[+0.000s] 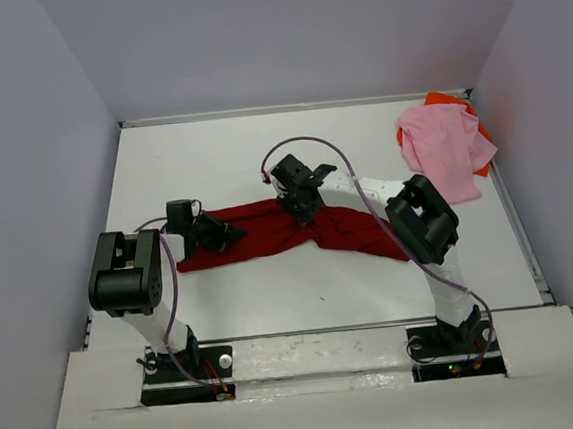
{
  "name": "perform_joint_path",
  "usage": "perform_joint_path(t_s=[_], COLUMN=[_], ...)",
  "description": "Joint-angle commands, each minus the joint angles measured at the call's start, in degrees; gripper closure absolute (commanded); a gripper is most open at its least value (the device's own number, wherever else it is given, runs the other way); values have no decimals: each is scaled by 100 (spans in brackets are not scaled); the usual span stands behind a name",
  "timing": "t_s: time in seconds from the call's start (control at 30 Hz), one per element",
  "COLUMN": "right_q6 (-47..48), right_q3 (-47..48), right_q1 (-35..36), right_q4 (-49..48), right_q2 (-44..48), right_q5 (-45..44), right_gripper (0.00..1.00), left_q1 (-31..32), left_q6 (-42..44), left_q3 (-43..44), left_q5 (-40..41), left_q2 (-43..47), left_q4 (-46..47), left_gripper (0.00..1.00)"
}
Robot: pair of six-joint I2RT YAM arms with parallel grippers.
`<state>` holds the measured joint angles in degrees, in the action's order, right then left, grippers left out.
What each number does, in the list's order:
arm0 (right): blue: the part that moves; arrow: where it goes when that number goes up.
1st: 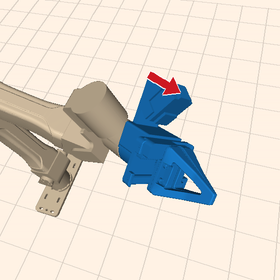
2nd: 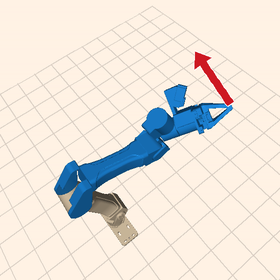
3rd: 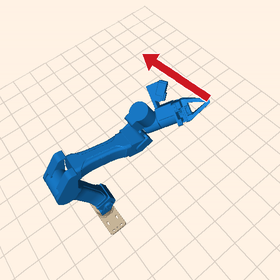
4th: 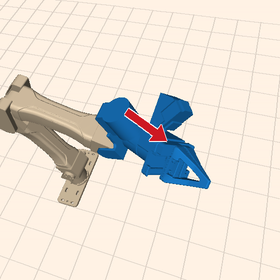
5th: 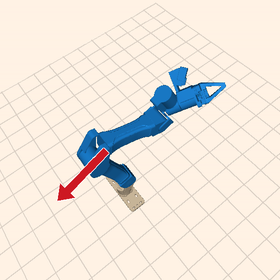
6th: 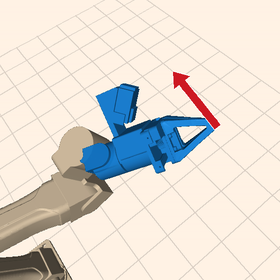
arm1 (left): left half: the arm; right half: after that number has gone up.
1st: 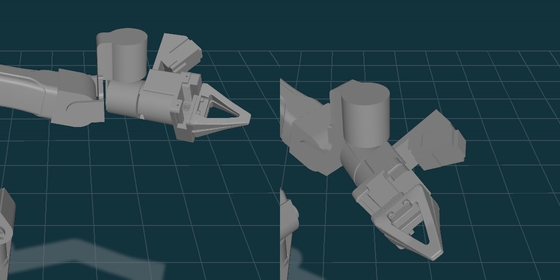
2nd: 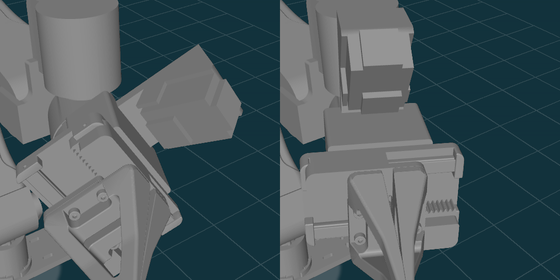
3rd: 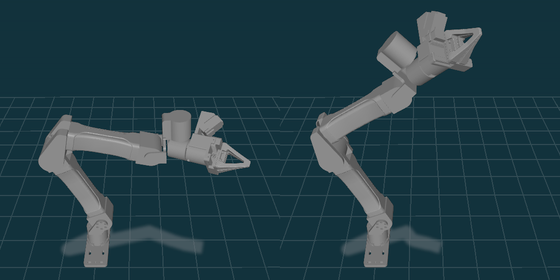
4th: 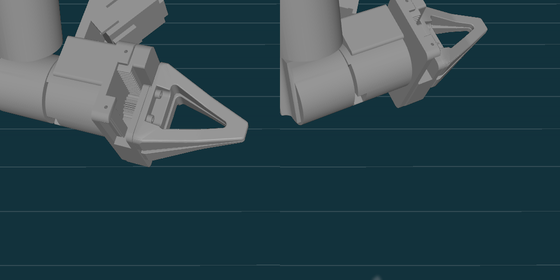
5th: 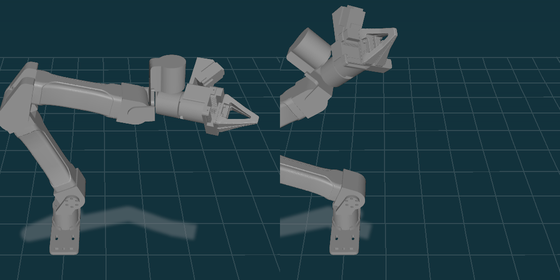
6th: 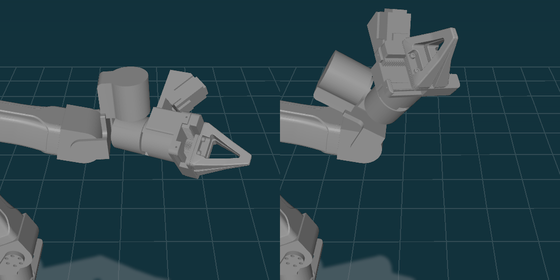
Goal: Fold and stack the t-shirts
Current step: Fold the other side of the tshirt into a rectangle
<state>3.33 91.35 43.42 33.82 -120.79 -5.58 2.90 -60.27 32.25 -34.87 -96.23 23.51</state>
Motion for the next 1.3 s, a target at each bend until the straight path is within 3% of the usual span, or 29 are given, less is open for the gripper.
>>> perform_joint_path(t_s=[0.0,0.23,0.53,0.8,1.27], right_q6=[-122,-596,-395,-210,-228], right_q3=[541,1069,805,1350,2115], right_q1=[-44,-44,-149,-395,-396], right_q4=[430,1381,1162,1118,1232], right_q2=[29,125,-93,-409,-981], right_q5=[145,1075,1086,1252,1341], right_gripper=[100,100,100,100,100], left_q1=[-43,-87,-474,-1001,-1019], left_q6=[393,753,1219,1633,1685], left_q3=[106,475,686,695,668], left_q5=[95,51,60,69,7], left_q2=[131,-159,-318,-186,-107], left_q4=[-637,-821,-1296,-1841,-1946], left_gripper=[100,100,100,100,100])
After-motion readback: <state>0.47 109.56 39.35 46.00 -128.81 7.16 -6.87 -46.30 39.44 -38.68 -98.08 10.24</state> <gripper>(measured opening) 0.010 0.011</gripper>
